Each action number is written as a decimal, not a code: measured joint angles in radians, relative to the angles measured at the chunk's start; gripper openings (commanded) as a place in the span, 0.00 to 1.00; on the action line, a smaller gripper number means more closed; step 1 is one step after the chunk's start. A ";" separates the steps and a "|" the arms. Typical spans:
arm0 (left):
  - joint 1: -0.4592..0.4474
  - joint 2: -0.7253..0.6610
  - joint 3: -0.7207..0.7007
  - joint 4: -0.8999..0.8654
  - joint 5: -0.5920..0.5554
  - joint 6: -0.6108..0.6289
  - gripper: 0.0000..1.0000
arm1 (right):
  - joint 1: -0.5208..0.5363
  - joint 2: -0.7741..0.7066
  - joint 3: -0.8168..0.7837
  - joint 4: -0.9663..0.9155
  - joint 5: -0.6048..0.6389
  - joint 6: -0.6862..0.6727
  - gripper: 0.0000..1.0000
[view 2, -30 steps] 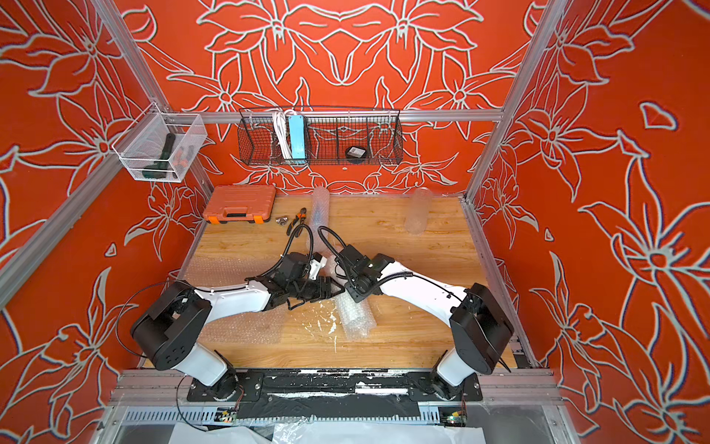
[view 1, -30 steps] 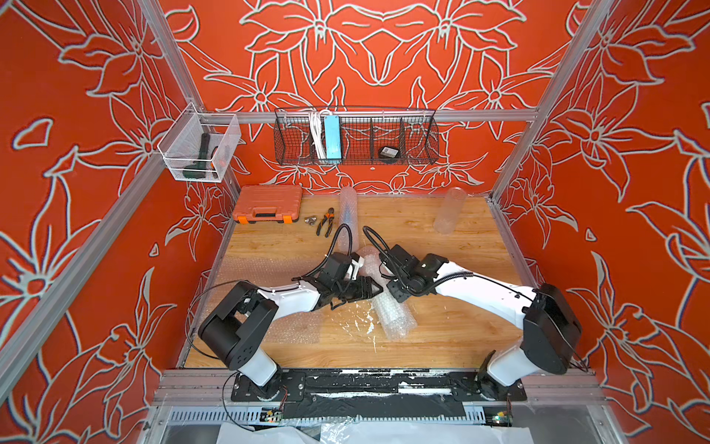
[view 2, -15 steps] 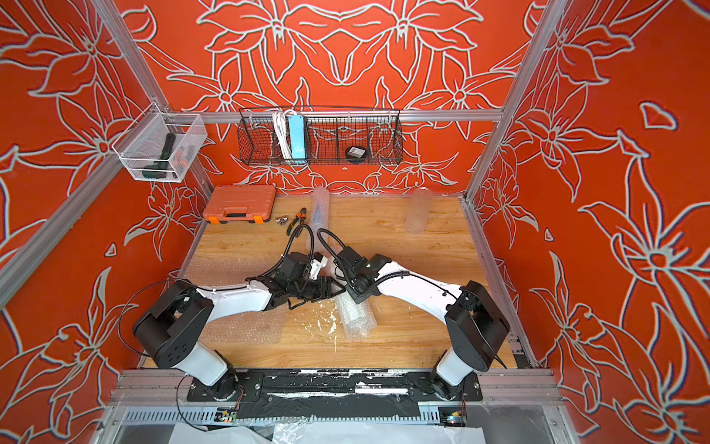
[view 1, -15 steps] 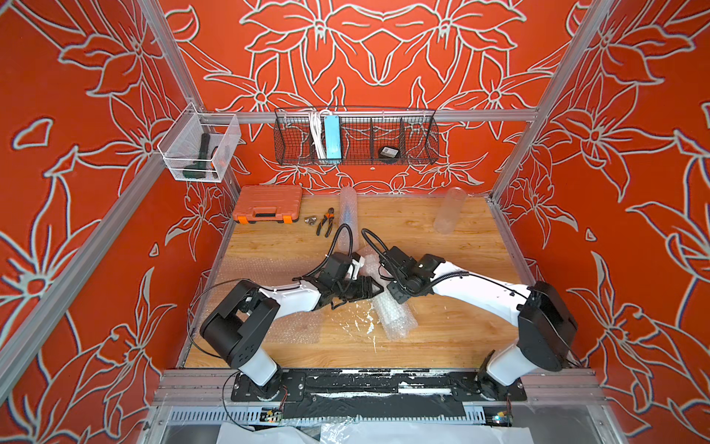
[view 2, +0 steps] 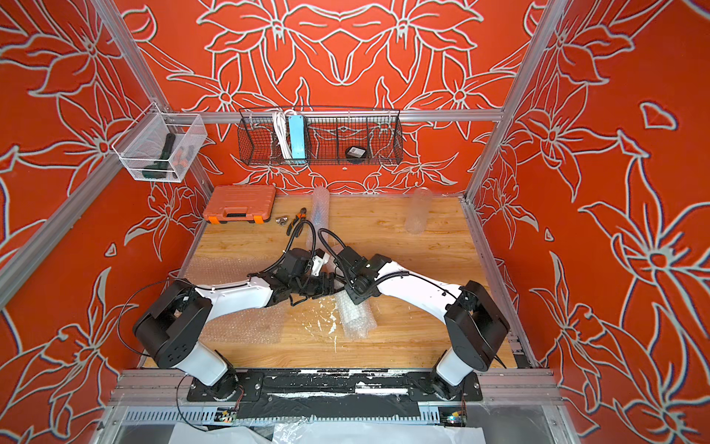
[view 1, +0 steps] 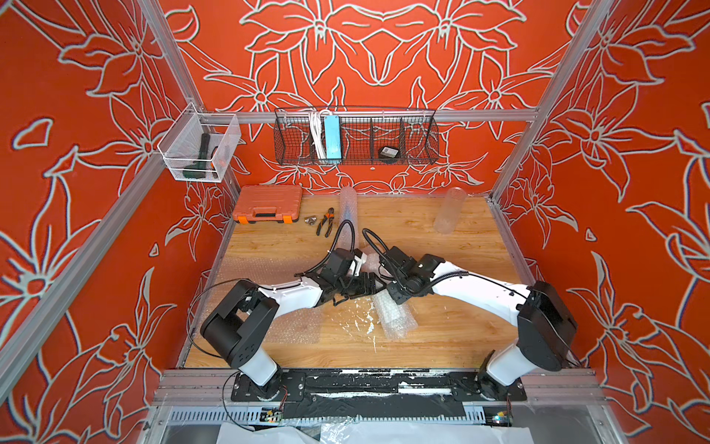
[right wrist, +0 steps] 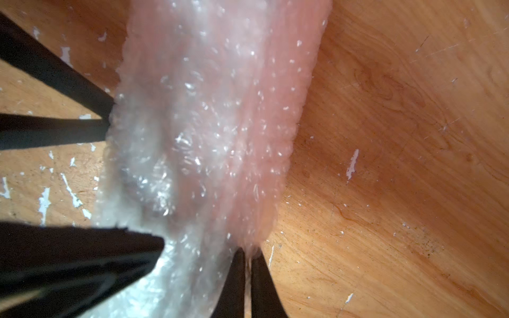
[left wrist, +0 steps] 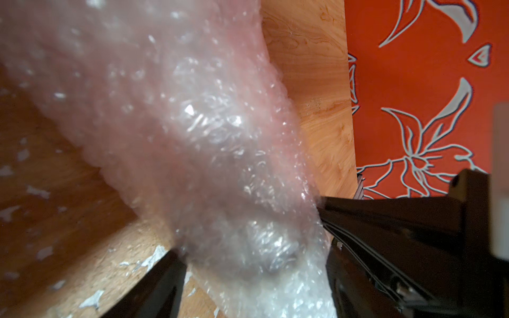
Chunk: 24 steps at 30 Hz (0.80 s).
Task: Unwrap the vase from the bubble wrap
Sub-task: Unwrap the bubble wrap at the center of the board.
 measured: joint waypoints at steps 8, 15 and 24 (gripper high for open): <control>-0.032 0.070 0.078 -0.079 -0.088 0.030 0.78 | 0.001 -0.019 0.000 0.002 -0.032 0.009 0.07; -0.039 0.076 0.090 -0.082 -0.116 0.038 0.74 | 0.002 -0.029 -0.002 0.001 -0.032 0.010 0.04; -0.048 0.073 0.090 -0.079 -0.148 0.038 0.74 | 0.002 -0.052 -0.021 -0.003 -0.024 0.008 0.02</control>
